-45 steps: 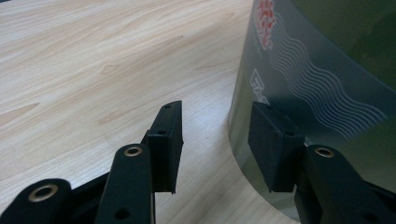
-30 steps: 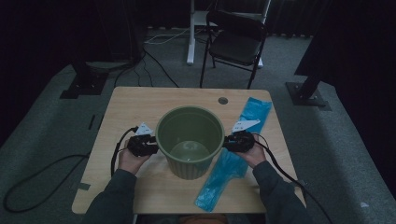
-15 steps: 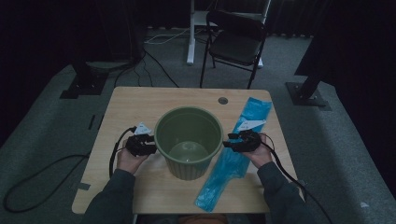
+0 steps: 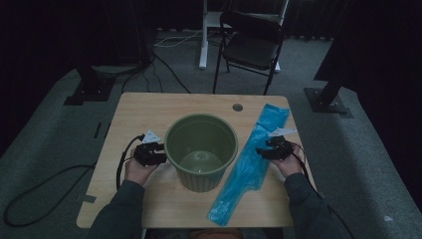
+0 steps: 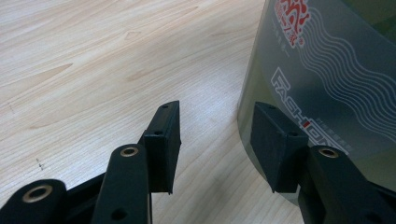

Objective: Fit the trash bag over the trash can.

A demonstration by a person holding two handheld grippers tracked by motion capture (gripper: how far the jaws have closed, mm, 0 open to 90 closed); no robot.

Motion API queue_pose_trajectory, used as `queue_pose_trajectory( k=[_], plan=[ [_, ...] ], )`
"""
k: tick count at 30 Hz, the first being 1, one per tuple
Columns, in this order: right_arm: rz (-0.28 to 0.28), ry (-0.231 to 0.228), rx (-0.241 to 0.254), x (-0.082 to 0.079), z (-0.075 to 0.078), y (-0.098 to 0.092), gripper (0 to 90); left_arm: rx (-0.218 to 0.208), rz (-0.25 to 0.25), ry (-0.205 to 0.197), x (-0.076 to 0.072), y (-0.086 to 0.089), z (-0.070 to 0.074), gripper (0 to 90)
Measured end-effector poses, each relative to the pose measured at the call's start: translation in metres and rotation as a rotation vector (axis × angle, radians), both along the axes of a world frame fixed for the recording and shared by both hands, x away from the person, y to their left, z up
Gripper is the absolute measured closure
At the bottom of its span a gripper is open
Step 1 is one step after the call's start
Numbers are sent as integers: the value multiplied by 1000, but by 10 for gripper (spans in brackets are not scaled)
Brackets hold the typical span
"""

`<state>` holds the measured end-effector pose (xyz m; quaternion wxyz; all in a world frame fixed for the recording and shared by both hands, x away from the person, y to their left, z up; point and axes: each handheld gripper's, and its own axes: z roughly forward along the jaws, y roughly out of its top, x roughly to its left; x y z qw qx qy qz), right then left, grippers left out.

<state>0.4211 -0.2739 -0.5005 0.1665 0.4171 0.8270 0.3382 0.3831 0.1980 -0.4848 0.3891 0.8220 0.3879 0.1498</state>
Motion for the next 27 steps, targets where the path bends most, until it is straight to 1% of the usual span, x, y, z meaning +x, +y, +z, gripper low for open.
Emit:
queue_pose_trajectory(
  k=[2, 3, 4, 5, 8, 9, 10, 11, 12, 13, 14, 15, 17, 19, 20, 21, 23, 25, 27],
  plan=[
    [-24, 8, -16, 4, -4, -5, 393, 4, -1, 0, 0, -1, 0, 527],
    [-53, 12, -34, 7, -8, -8, 379, 5, 0, 3, 0, -1, 0, 525],
    [-53, 12, -34, 7, -8, -8, 379, 5, 0, 3, 0, -1, 0, 525],
    [-80, 28, -31, 11, -11, -10, 378, 7, -2, -2, 0, -2, 0, 525],
    [-90, 35, -33, 15, -13, -10, 379, 6, -7, -3, 1, -3, 0, 525],
    [-91, 40, -26, 18, -14, -6, 379, 7, -7, -3, 1, -3, 0, 525],
    [-91, 40, -26, 18, -14, -6, 379, 10, -7, -3, 1, -4, 0, 525],
    [-88, 40, -27, 21, -14, 0, 380, 13, -10, -3, 2, -4, 0, 525],
    [-88, 40, -27, 21, -14, 0, 380, 13, -10, -3, 2, -4, 0, 525],
    [-85, 42, -31, 24, -14, 8, 381, 13, -11, -4, 2, -4, 0, 525],
    [-85, 42, -31, 24, -14, 8, 381, 14, -11, -5, 2, -4, 0, 525],
    [-76, 45, -38, 27, -15, 15, 401, 14, -12, -6, 1, -5, 0, 525],
    [-73, 40, -45, 29, -16, 18, 409, 15, -12, -7, 1, -5, 0, 525],
    [-86, 51, -38, 35, -19, 24, 410, 20, -6, -11, 1, -5, 0, 525],
    [-86, 51, -38, 35, -19, 24, 410, 20, -6, -11, 1, -5, 0, 526],
    [-103, 57, -29, 39, -21, 29, 408, 22, -3, -13, 1, -4, 0, 525],
    [-108, 62, -23, 40, -21, 30, 408, 15, 0, -15, 1, -4, 1, 525],
    [-109, 71, -17, 44, -23, 35, 410, 12, 2, -13, 1, -3, 1, 525],
    [-103, 72, -46, 47, -26, 43, 406, 12, 3, -8, 1, -3, 1, 526]
  ],
)
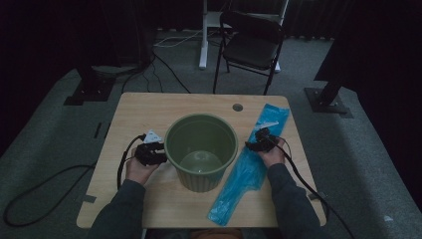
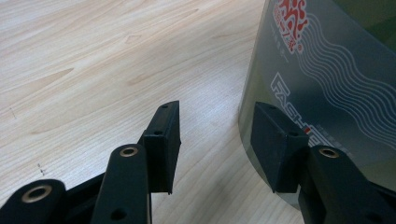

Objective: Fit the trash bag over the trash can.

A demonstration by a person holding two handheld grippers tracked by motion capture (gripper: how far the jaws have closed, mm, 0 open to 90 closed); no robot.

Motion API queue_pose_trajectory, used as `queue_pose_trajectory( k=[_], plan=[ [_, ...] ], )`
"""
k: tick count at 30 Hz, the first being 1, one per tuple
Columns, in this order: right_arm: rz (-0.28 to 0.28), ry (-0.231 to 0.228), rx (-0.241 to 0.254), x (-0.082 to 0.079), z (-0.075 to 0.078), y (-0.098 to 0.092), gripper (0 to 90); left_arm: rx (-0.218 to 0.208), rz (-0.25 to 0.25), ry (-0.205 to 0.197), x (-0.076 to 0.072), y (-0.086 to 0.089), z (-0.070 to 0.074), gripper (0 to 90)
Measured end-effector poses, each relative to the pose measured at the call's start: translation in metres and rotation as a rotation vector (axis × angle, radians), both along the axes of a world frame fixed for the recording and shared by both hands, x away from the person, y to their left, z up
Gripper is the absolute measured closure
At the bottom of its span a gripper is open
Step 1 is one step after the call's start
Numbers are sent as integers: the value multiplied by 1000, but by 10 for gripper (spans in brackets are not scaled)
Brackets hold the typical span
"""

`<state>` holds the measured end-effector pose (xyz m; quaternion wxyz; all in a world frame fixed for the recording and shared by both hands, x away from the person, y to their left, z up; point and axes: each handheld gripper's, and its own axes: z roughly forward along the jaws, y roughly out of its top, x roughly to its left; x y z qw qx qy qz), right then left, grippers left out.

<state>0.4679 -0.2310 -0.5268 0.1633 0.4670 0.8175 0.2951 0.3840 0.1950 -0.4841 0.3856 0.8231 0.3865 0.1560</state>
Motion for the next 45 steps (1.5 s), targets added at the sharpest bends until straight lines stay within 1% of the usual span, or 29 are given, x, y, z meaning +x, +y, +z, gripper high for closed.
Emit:
queue_pose_trajectory(
  k=[4, 5, 6, 11, 13, 14, 18, 19, 20, 21, 23, 24, 26, 29, 30, 32, 33, 35, 36, 38, 41, 44, 45],
  plan=[
    [2, 8, -9, 2, -2, 5, 406, -8, 4, -2, 0, 0, 1, 527],
    [8, 12, -36, 2, -3, 8, 406, -9, 5, 0, -1, 1, 1, 527],
    [8, 12, -36, 2, -3, 8, 406, -9, 5, 0, -1, 1, 1, 527],
    [28, 16, -44, -3, -3, 3, 413, -10, 5, 0, -1, 1, 1, 527],
    [40, 20, -42, -7, -2, -2, 445, -4, 1, 2, -1, 0, 1, 527],
    [40, 20, -42, -7, -2, -2, 445, -4, 1, 2, -1, 0, 1, 527],
    [63, 35, -34, -14, -1, -9, 549, -1, 0, 1, 0, -1, 0, 527],
    [63, 35, -34, -14, -1, -9, 549, -1, 0, 1, 0, -1, 0, 527],
    [71, 44, -37, -16, 0, -12, 628, 1, -1, 1, 0, -1, 0, 527],
    [71, 44, -37, -16, 0, -12, 628, 1, -1, 0, 0, -2, 0, 527],
    [81, 48, -40, -17, 1, -14, 678, 2, -2, -2, 0, -2, 0, 527],
    [87, 51, -42, -18, 1, -15, 720, 2, -3, -2, 0, -2, 0, 527],
    [89, 51, -42, -18, 1, -17, 734, 1, -3, -2, 0, -2, 0, 527],
    [80, 52, -44, -18, 1, -18, 716, 2, -3, -2, 0, -2, 0, 527],
    [74, 39, -30, -17, 1, -16, 583, 3, -4, -1, 0, -2, 0, 527],
    [59, 26, -21, -16, 2, -12, 509, 2, -4, -1, 0, -3, 0, 527],
    [49, 21, -20, -15, 2, -10, 486, 4, -4, -1, 0, -3, 0, 527],
    [40, 18, -18, -14, 3, -8, 486, 4, -4, -1, 0, -3, 0, 527],
    [31, 15, -14, -11, 3, -4, 448, 5, -6, -1, 0, -4, 0, 527],
    [22, 18, -10, -8, 3, -1, 441, 7, -6, -2, 0, -4, 0, 527],
    [8, 27, -26, -5, 1, 2, 440, 7, -6, -1, 0, -3, 0, 526],
    [-2, 42, -31, -4, -1, 2, 484, 5, -6, -2, 0, -3, 0, 527],
    [-2, 42, -30, -4, -1, 2, 524, 5, -6, -2, 0, -2, 0, 526]
  ],
)
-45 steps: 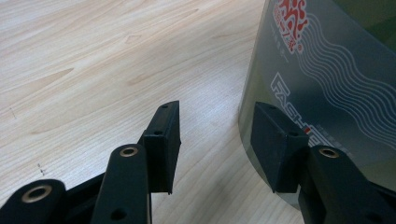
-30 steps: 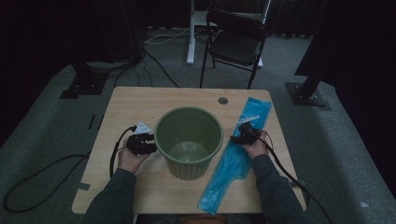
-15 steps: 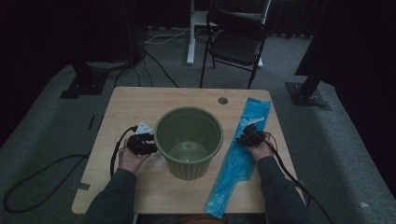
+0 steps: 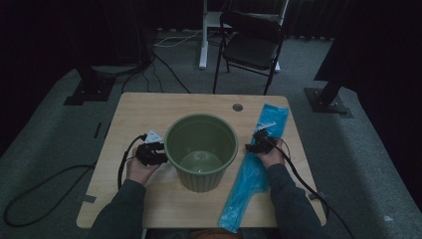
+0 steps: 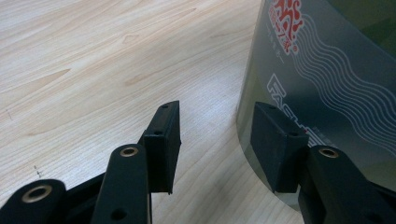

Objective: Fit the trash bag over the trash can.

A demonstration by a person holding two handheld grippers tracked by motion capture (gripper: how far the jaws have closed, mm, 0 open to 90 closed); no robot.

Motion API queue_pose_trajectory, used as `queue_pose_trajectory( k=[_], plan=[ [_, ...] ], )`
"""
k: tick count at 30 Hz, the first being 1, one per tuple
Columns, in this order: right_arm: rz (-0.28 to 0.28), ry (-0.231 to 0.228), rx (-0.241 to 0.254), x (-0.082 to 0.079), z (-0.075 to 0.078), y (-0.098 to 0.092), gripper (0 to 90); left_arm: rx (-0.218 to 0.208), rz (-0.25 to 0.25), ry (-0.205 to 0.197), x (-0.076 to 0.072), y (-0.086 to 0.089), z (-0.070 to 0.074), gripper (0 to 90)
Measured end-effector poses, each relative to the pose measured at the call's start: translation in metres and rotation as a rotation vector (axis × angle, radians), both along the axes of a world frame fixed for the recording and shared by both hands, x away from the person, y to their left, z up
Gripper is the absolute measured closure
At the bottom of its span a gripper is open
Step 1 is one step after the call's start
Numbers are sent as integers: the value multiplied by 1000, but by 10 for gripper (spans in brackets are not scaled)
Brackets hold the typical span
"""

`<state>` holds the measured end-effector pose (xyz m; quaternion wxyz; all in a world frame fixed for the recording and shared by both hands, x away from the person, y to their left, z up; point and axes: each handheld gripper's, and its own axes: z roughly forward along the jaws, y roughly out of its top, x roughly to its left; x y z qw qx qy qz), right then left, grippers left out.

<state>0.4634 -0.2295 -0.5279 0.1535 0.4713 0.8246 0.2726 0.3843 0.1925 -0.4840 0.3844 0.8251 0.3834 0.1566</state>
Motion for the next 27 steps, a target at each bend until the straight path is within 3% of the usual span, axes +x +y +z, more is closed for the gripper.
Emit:
queue_pose_trajectory(
  k=[3, 8, 19, 21, 27],
  plan=[
    [-6, 11, -6, 0, 2, -2, 660, 1, 1, -1, 0, 0, 0, 526],
    [-13, 27, -10, -2, 4, -8, 809, 1, -1, -1, 0, -1, 0, 526],
    [136, 48, -16, -29, 5, -4, 831, -1, 1, -2, 0, -1, 0, 526],
    [193, 54, -17, -43, 5, 1, 836, -1, 0, -2, 0, -1, 0, 526],
    [250, 62, -11, -59, 5, 6, 836, -1, 0, -3, 0, -2, 0, 526]
  ],
)
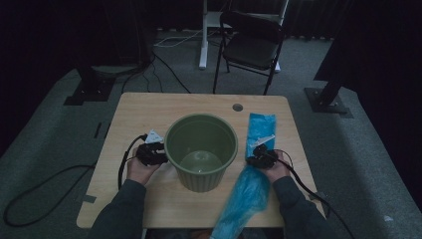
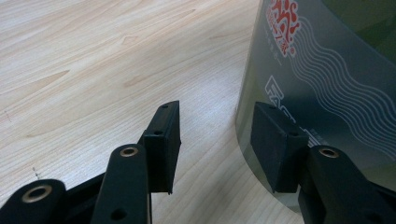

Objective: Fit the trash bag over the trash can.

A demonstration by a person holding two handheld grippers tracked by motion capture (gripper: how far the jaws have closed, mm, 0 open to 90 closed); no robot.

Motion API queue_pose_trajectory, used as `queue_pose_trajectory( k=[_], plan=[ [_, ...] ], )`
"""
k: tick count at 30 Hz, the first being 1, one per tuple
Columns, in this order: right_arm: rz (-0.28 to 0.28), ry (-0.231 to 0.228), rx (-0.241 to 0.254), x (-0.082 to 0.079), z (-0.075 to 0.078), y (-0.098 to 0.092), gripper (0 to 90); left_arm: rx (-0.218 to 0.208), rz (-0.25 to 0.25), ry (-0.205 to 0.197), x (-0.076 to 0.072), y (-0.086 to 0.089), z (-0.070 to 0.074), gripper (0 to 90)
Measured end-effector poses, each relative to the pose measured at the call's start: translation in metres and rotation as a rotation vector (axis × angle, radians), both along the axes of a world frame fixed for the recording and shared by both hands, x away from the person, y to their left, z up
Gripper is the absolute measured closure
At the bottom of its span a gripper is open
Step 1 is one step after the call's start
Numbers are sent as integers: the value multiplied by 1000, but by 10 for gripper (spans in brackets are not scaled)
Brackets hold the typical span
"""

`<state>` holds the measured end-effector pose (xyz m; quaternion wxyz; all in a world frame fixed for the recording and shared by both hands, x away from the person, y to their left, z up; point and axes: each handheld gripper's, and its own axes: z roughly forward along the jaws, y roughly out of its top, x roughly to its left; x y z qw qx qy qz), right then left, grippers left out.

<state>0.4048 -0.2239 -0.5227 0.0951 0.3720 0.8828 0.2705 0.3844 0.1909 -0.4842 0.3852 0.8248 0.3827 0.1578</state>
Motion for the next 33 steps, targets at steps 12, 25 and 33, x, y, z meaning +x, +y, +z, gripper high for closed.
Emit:
queue_pose_trajectory(
  k=[12, 25, 33],
  plan=[
    [-114, -107, 49, 10, 11, 0, 426, -1, 3, -3, 1, -2, 0, 525],
    [-261, -95, -18, 48, -4, 4, 390, -2, -2, -3, 1, 0, 1, 524],
    [-316, -46, 3, 49, -5, -2, 450, -2, -1, -4, 0, -1, 0, 524]
  ],
)
